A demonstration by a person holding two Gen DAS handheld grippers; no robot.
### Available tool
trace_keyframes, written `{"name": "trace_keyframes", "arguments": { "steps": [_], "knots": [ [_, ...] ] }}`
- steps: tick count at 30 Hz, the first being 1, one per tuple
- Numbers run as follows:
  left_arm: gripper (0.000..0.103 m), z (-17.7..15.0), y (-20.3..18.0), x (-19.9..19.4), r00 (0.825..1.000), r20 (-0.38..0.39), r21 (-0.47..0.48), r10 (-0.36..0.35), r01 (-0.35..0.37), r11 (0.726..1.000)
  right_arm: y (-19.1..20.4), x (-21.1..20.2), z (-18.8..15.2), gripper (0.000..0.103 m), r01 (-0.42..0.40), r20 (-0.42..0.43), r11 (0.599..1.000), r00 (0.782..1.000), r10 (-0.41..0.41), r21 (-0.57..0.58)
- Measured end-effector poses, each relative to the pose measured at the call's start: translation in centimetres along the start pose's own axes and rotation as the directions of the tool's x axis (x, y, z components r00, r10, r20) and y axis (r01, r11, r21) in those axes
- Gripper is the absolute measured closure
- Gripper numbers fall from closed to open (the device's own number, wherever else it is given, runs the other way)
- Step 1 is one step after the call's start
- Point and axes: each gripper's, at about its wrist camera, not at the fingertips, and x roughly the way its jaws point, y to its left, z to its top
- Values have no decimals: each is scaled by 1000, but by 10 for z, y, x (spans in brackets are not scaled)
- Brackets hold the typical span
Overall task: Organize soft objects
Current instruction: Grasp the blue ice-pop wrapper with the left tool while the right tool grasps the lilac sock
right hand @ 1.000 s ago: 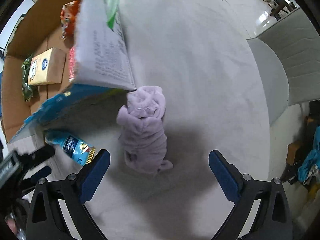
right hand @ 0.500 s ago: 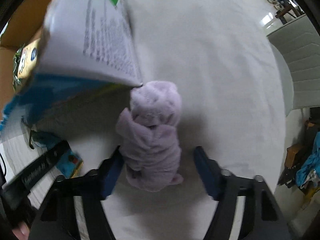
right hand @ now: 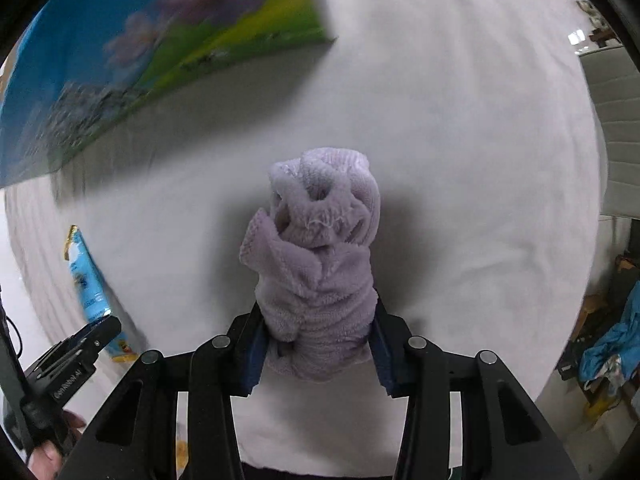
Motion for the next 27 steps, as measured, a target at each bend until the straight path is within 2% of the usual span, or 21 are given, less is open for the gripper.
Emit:
{"name": "trace_keyframes", "arguments": {
  "steps": [3,5,7,11,15,17,18,19,22,27],
  "knots": [
    [64,-6,20,-10,994,-6,-78,-108,107,991,1,4,0,53,-9,-6,1000,1000,9,12],
    [58,-6,33,-14,986,0,-139,-168,166,976,2,6,0,48,-16,-1,1000,1000,16,18],
    [52,-1,41,-13,985,13,-177,-175,174,969,4,7,6,45,-23,3,999,1000,23,29],
    [52,25,49,8,987,-15,-196,-158,153,969,4,8,13,44,-19,5,999,1000,19,39],
    [53,51,36,25,989,-27,-185,-145,138,973,5,7,18,46,2,29,998,1000,-3,56],
    [57,57,30,26,993,-6,-169,-115,112,979,10,7,18,59,39,34,998,999,-41,54],
    [63,59,27,24,996,5,-153,-92,92,984,5,5,18,60,29,35,998,999,-31,53],
    [76,60,21,21,997,18,-132,-76,77,988,3,4,16,61,31,30,998,999,-32,48],
    [79,56,5,16,997,27,-91,-71,73,993,6,-3,14,62,29,28,999,999,-29,24],
    [80,24,-12,-13,994,82,-22,-74,76,997,10,-38,14,62,-30,46,999,998,32,-43]
  ]
}}
